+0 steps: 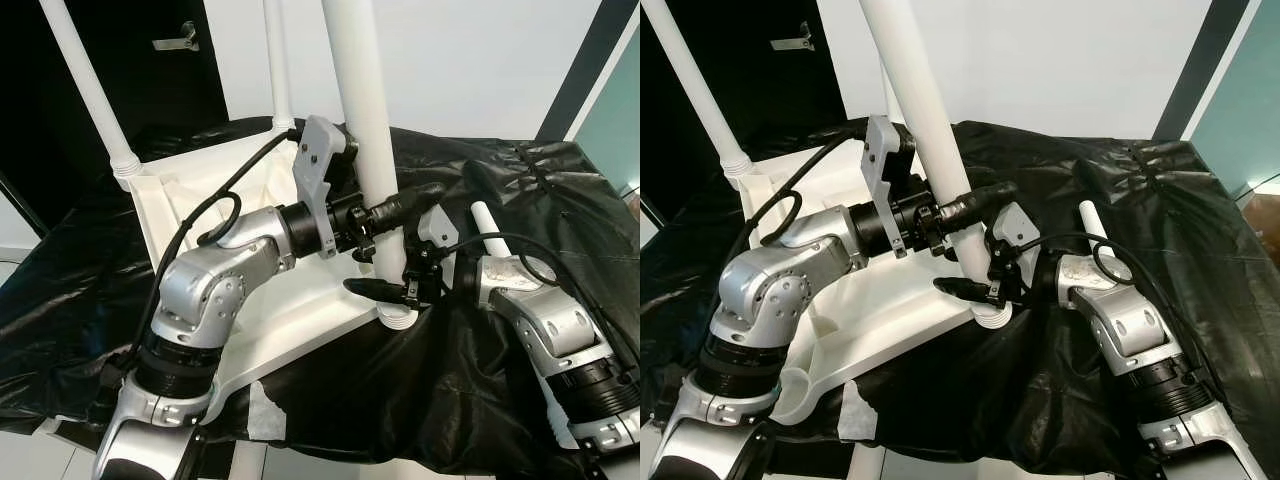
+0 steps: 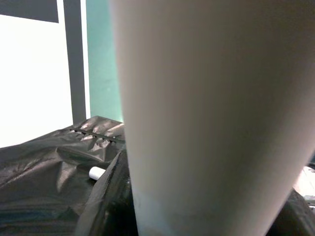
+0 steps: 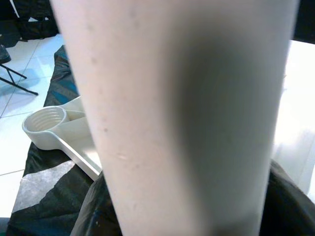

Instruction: Building children table

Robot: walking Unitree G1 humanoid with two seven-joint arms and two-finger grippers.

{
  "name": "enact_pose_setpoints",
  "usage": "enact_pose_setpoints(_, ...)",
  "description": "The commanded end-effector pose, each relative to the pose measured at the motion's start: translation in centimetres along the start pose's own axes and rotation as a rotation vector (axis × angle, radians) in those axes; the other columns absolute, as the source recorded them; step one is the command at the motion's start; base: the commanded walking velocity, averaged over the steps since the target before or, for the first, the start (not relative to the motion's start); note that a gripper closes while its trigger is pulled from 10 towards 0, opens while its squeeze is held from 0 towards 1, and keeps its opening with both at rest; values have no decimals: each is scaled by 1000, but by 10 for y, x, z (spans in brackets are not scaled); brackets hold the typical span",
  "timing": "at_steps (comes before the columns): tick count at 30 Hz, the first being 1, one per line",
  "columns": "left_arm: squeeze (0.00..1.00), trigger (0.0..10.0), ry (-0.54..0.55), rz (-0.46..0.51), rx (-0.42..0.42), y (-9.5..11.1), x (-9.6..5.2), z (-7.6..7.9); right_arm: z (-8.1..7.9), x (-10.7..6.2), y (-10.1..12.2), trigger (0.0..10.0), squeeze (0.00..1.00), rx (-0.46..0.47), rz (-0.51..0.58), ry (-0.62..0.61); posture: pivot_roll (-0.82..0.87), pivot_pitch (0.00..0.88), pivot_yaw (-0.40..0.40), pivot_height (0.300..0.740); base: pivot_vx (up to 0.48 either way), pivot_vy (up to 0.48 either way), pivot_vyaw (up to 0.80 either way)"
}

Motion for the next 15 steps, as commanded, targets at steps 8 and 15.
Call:
enact_pose_setpoints(8, 0, 10000, 2, 26, 40, 14, 8, 6, 7, 1, 2, 10000, 1000, 30, 11, -67, -26, 0, -12, 740, 0, 0, 0)
enact_pose_setpoints(15, 0, 10000, 145, 67, 20, 25, 22, -8, 29, 8, 3, 10000, 1000, 53, 19, -258, -17, 0, -18, 740, 0, 0, 0)
Point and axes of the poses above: a point about 5 cm out from each wrist's last joint towards the gripper, its own x axis pointing out of the wrist towards the gripper, its own y axis along the axis of the wrist's last joint, z = x × y, the point moved 6 cm from there along x, pointing out of the wrist towards the gripper, and after that the axes turned 8 degrees about -x, right-handed, at the moved point
